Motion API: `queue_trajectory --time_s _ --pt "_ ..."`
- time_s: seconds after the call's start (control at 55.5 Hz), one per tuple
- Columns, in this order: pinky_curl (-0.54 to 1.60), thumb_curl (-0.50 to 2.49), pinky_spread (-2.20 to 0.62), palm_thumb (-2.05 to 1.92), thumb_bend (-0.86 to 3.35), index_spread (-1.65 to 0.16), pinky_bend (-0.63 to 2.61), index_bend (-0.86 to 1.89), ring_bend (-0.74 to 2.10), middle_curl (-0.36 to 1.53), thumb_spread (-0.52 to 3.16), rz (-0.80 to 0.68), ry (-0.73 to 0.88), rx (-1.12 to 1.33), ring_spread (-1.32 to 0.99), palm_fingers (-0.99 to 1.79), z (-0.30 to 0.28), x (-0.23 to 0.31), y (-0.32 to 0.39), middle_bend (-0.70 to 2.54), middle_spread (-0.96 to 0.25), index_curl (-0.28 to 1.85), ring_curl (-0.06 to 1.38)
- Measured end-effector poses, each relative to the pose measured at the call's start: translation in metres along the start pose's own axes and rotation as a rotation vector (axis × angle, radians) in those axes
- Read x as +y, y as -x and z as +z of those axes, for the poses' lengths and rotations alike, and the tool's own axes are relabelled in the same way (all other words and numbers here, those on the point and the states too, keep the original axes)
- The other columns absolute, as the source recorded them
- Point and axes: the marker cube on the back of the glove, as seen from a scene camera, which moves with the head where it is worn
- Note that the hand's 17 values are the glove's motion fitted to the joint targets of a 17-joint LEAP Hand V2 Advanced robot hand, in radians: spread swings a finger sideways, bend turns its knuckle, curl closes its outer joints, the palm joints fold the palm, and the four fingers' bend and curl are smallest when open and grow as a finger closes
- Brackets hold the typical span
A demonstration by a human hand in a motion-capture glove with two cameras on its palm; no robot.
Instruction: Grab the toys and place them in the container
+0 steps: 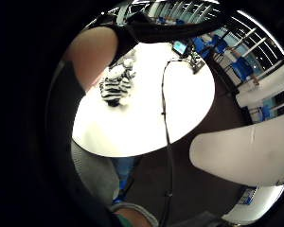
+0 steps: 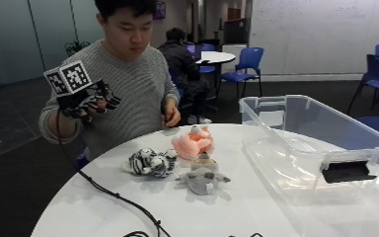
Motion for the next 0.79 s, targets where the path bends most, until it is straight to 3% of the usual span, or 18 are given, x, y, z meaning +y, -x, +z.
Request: queue_trajectory --time_s 0.126,0.27,0.576,0.792 --pt "0.18 0.04 0.02 0.03 0.03 -0.27 0.59 0.19 0.2 0.06 0.87 0.007 0.0 0.007 -0.12 0.2 0.0 -0.002 -0.003 0.17 -0.16 0.1 0.05" --pt "0.22 0.09 0.03 0.01 0.01 -0.34 0.63 0.19 0.21 0.11 1.15 0.006 0.006 0.011 -0.16 0.17 0.0 -0.003 -0.003 0.18 -0.2 0.16 0.09" --pt "0.26 0.17 0.03 0.0 -0.01 -0.39 0.67 0.19 0.24 0.18 1.35 -0.01 0.039 0.014 -0.19 0.12 0.004 -0.024 -0.003 0.18 -0.22 0.24 0.14" --pt "0.29 0.21 0.03 0.0 -0.01 -0.39 0.7 0.18 0.28 0.22 1.38 -0.056 0.031 0.039 -0.19 0.08 0.004 -0.08 0.004 0.17 -0.22 0.29 0.17"
